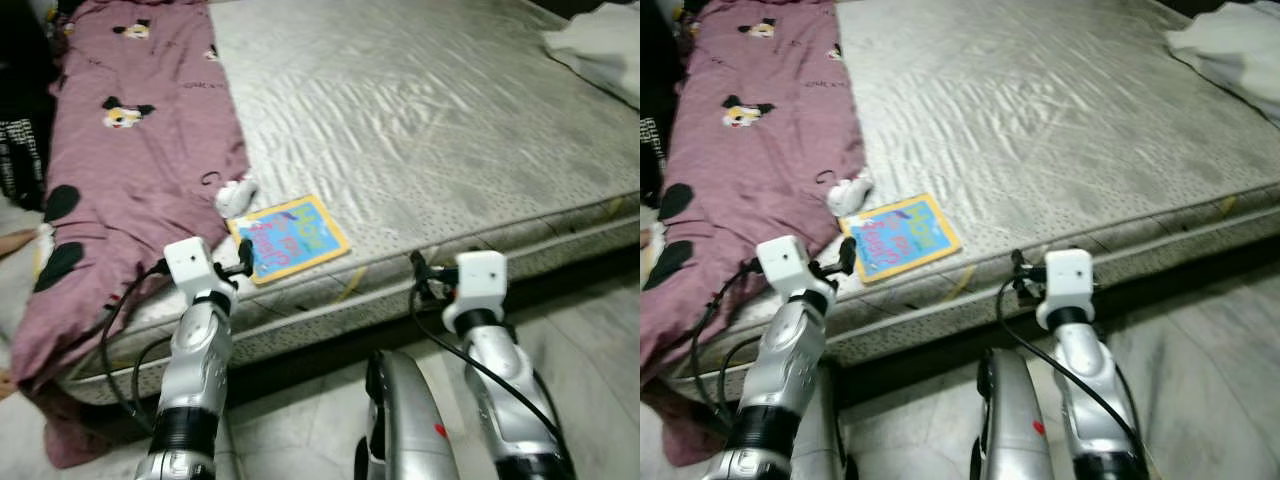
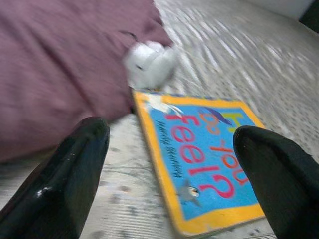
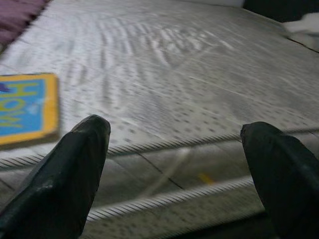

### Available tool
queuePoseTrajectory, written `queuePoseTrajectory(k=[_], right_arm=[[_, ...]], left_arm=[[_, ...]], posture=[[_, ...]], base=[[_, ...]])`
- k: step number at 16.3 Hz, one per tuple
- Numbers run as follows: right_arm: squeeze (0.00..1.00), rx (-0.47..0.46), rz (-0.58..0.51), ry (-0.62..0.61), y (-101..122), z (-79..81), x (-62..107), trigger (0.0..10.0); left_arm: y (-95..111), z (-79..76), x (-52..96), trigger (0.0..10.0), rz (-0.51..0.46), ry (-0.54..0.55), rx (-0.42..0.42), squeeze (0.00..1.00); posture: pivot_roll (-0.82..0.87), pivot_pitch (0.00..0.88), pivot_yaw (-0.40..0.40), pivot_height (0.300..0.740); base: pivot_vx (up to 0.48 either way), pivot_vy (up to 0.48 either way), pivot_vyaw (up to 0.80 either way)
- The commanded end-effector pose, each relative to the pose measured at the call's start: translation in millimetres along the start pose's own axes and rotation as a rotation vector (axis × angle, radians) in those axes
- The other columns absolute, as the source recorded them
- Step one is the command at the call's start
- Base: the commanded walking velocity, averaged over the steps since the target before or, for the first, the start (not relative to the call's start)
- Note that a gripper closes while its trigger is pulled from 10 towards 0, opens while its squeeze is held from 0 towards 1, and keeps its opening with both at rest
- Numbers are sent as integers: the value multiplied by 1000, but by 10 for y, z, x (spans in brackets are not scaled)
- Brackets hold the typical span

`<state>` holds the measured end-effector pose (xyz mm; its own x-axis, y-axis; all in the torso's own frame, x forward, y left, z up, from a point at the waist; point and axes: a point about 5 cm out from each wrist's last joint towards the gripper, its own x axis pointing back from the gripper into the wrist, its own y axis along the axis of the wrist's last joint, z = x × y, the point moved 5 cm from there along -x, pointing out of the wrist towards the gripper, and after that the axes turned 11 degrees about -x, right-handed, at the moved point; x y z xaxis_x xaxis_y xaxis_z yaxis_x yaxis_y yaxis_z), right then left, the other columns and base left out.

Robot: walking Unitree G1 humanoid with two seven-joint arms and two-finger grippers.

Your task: Clean up the room

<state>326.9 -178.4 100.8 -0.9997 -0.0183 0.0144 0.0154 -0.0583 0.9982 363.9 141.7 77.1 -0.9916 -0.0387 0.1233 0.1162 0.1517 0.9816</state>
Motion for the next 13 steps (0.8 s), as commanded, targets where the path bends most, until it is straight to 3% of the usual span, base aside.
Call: queuePoseTrajectory(k=[1, 4, 7, 13], right_arm=[[0, 6, 17, -7, 9, -24, 26, 10000], [0, 17, 28, 4, 26, 3, 30, 10000], [0, 9, 68, -13, -42, -89, 45, 10000], [0, 52, 66, -21, 40, -186, 106, 10000]], left_arm=[[-57, -16, -20, 10000, 24, -2, 23, 0], [-93, 28, -98, 10000, 50, 35, 52, 0], [-155, 59, -121, 10000, 73, 64, 66, 0], [-256, 233, -261, 10000, 150, 134, 163, 0]], posture=[[-105, 121, -26, 465], [-120, 134, -42, 460], [-133, 130, -57, 460], [-195, 128, -68, 460]], base=[[0, 0, 0], [0, 0, 0], [0, 0, 0], [0, 0, 0]])
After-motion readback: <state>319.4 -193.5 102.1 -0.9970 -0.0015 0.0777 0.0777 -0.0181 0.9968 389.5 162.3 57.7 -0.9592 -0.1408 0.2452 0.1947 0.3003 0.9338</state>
